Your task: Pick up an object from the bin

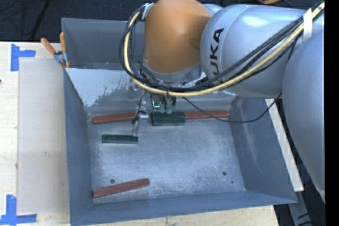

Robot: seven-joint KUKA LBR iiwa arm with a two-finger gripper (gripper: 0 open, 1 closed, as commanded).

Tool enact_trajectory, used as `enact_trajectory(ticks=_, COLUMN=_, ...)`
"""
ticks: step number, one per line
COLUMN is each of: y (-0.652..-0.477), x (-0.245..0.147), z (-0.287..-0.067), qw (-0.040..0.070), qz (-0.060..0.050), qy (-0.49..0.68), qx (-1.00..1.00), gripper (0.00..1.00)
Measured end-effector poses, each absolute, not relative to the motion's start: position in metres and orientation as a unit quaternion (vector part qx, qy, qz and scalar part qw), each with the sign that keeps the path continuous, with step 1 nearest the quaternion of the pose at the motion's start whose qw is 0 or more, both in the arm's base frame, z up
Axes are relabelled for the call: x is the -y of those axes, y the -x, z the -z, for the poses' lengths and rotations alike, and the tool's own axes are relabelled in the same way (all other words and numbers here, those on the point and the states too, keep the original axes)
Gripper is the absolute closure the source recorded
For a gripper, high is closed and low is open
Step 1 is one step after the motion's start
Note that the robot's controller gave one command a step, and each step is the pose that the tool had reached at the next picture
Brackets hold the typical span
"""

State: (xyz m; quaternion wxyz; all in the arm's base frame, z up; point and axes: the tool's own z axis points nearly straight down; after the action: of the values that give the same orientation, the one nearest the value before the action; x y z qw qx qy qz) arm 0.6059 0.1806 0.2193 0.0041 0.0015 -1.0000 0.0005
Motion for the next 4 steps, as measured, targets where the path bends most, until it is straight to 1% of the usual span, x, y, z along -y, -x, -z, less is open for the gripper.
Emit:
enact_trajectory(ticks=1, y=-0.607, x=-0.179, z=-0.225, qw=0.0, qz=0.0, qy=0.001, qx=1.0, gripper=0.0)
enact_trajectory(ticks=2, y=-0.606, x=-0.193, z=-0.14, qw=-0.001, qz=0.0, qy=0.019, qx=1.0, gripper=0.0)
enact_trajectory(ticks=3, y=-0.605, x=-0.194, z=-0.105, qw=0.002, qz=-0.001, qy=0.022, qx=1.0, gripper=0.0)
enact_trajectory(ticks=4, y=-0.603, x=-0.191, z=-0.144, qw=-0.001, qz=0.0, qy=0.045, qx=0.999, gripper=0.0)
